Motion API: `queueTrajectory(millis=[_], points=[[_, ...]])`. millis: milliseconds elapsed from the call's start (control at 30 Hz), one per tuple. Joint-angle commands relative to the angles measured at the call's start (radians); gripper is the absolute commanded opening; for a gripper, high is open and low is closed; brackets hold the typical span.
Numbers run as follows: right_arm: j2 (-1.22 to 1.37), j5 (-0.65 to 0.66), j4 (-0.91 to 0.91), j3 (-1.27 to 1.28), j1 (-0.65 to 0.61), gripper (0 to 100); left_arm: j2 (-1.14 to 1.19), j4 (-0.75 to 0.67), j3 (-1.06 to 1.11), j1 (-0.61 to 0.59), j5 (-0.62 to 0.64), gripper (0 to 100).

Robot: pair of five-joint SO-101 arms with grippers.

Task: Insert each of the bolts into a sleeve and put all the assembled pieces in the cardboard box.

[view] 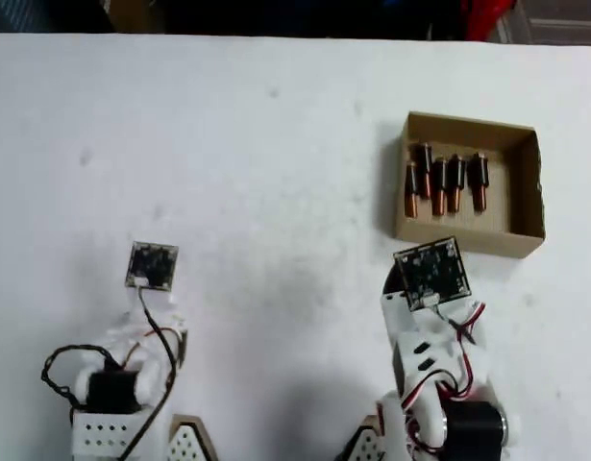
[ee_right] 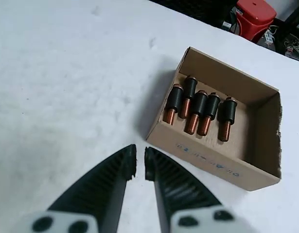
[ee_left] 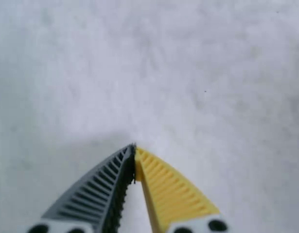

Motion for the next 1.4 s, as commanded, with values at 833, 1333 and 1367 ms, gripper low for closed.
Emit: queueTrajectory(millis=[833,1333,1367], points=[[-0.116,-0.006,-0.054,0.138,0.085,1.7,-0.004,-0.026,-0.003,0.024,-0.005,3],[-0.117,-0.008,-0.148,0.318,0.154,1.8,-0.004,-0.026,-0.003,0.024,-0.005,2],[-0.117,-0.008,-0.166,0.341,0.154,1.8,-0.004,-0.026,-0.003,0.024,-0.005,2]])
